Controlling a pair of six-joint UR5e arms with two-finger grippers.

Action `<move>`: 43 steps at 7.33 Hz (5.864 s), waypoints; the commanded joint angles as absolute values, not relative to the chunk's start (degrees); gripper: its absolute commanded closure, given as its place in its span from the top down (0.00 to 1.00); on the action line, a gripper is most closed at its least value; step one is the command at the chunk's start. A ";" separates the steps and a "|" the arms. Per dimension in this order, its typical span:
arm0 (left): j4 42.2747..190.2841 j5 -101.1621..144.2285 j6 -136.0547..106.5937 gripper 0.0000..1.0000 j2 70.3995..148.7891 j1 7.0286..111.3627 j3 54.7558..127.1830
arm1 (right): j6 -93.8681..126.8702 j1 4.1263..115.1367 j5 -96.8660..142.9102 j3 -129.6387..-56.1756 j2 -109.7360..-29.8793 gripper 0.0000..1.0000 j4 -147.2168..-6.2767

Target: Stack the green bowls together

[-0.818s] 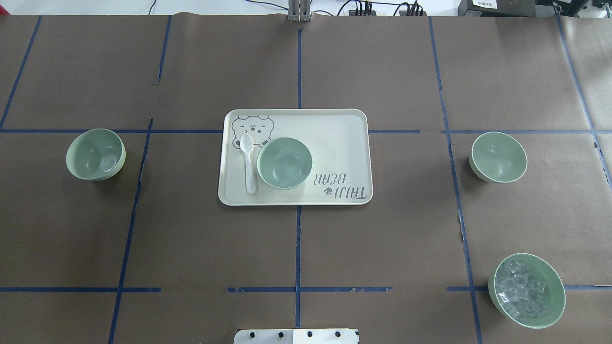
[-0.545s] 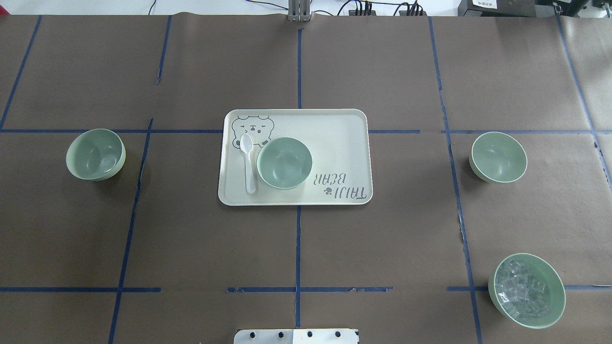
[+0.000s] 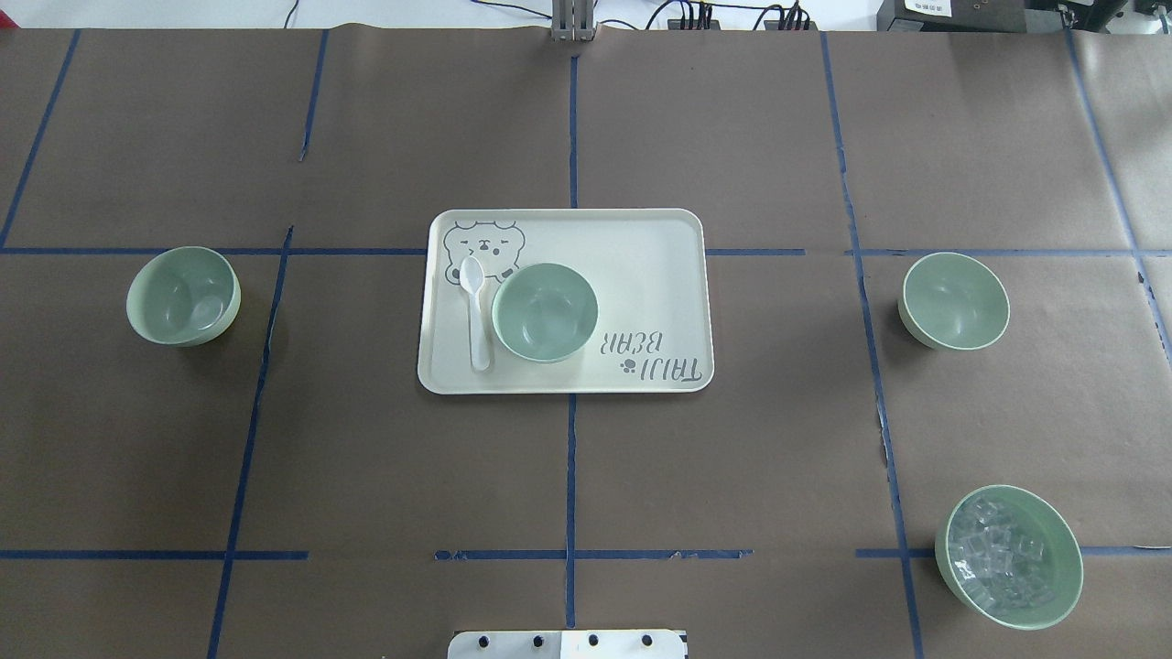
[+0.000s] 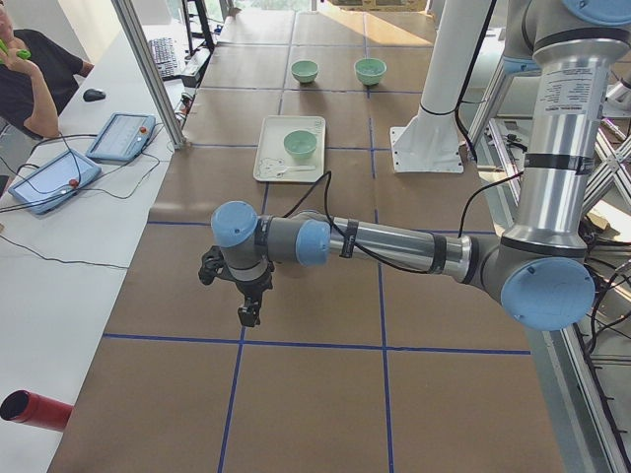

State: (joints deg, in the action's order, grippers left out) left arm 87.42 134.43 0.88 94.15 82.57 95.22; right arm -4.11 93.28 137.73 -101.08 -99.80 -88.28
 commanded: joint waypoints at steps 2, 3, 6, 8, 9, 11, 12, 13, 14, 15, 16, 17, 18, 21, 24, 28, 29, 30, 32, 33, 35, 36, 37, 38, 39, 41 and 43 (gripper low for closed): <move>102.09 134.91 -21.21 1.00 93.69 71.92 95.98 | -4.13 93.08 139.65 -101.25 -98.27 1.00 -88.33; 105.61 134.56 -25.10 1.00 93.69 69.55 95.63 | -4.04 93.08 139.66 -100.99 -97.91 1.00 -88.24; 121.41 131.60 -39.94 1.00 93.69 62.08 89.76 | 7.29 84.67 141.14 -102.90 -97.56 1.00 -82.67; 122.52 128.68 -42.71 1.00 93.78 59.16 88.86 | 28.19 75.46 140.45 -102.83 -96.86 1.00 -68.54; 122.52 128.58 -42.71 1.00 94.13 58.89 88.42 | 34.91 72.71 138.97 -102.92 -95.46 1.00 -65.16; 122.52 128.58 -42.98 0.88 94.31 58.54 88.15 | 38.40 67.18 134.41 -102.92 -94.66 1.00 -64.51; 122.52 128.58 -42.98 0.81 94.39 58.36 88.24 | 41.54 64.19 131.51 -102.83 -93.44 1.00 -64.16; 122.61 128.67 -42.98 0.70 94.48 58.19 88.07 | 42.70 61.99 130.79 -102.66 -92.21 1.00 -64.07; 122.61 128.67 -42.98 0.55 94.57 57.92 88.07 | 44.02 60.31 130.00 -102.31 -91.07 1.00 -64.07; 122.61 128.67 -43.59 0.44 95.18 57.75 88.07 | 44.38 59.34 129.64 -102.22 -90.53 1.00 -64.16; 122.61 128.93 -45.33 0.33 95.45 56.53 88.24 | 44.38 58.98 129.64 -102.13 -90.27 1.00 -64.25; 122.96 129.11 -46.48 0.07 95.88 55.99 88.16 | 44.38 58.89 129.20 -101.95 -90.09 1.00 -64.42; 122.96 129.37 -46.58 0.00 95.89 55.99 88.68 | 44.30 58.97 129.11 -101.87 -89.65 1.00 -64.60; 115.10 135.41 -46.67 0.00 95.88 56.77 97.53 | 43.33 59.06 128.85 -99.16 -89.82 1.00 -64.34; 104.33 135.44 -50.85 0.00 101.76 57.57 103.09 | 43.50 58.97 126.74 -93.54 -88.33 1.00 -63.99; 104.33 135.27 -63.67 0.00 109.92 56.78 102.40 | 43.77 57.13 126.91 -89.21 -85.17 0.29 -63.98; 104.33 134.92 -68.68 0.00 112.47 53.38 102.22 | 43.25 57.04 127.00 -89.21 -85.17 0.00 -63.90; 104.41 134.74 -73.17 0.00 115.46 50.13 101.35 | 43.24 57.13 127.44 -89.56 -85.17 0.00 -63.98; 104.85 132.91 -79.68 0.00 119.51 47.39 99.94 | 43.16 57.30 128.66 -90.26 -85.78 0.00 -63.90; 105.11 130.37 -81.02 0.00 121.27 44.41 99.58 | 42.63 57.65 129.98 -90.79 -85.96 0.00 -62.24; 105.64 123.96 -83.22 0.00 124.10 38.17 97.39 | 42.63 62.46 134.01 -91.05 -86.14 0.00 -59.33; 107.21 121.23 -83.49 0.00 124.10 36.14 97.12 | 42.63 64.49 136.12 -91.23 -85.87 0.00 -59.33; 107.31 120.68 -83.50 0.00 124.88 35.69 95.81 | 42.63 65.90 137.88 -91.23 -85.09 0.00 -59.41; 107.49 120.33 -83.50 0.00 125.68 35.60 94.41 | 42.63 66.70 138.77 -91.23 -84.38 0.00 -59.41; 109.75 119.19 -83.58 0.00 125.68 35.68 92.92 | 42.71 66.80 138.78 -91.23 -84.38 0.00 -59.41; 110.65 118.65 -83.50 0.00 125.51 35.68 91.93 | 42.71 66.80 138.60 -91.23 -84.20 0.00 -59.41; 111.61 118.65 -83.32 0.99 125.16 35.68 92.02 | 42.80 66.80 138.69 -91.23 -83.94 0.00 -59.41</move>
State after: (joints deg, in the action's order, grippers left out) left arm 110.81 118.70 -83.43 125.44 35.67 92.03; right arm 42.73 66.78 138.67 -91.23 -84.12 -59.41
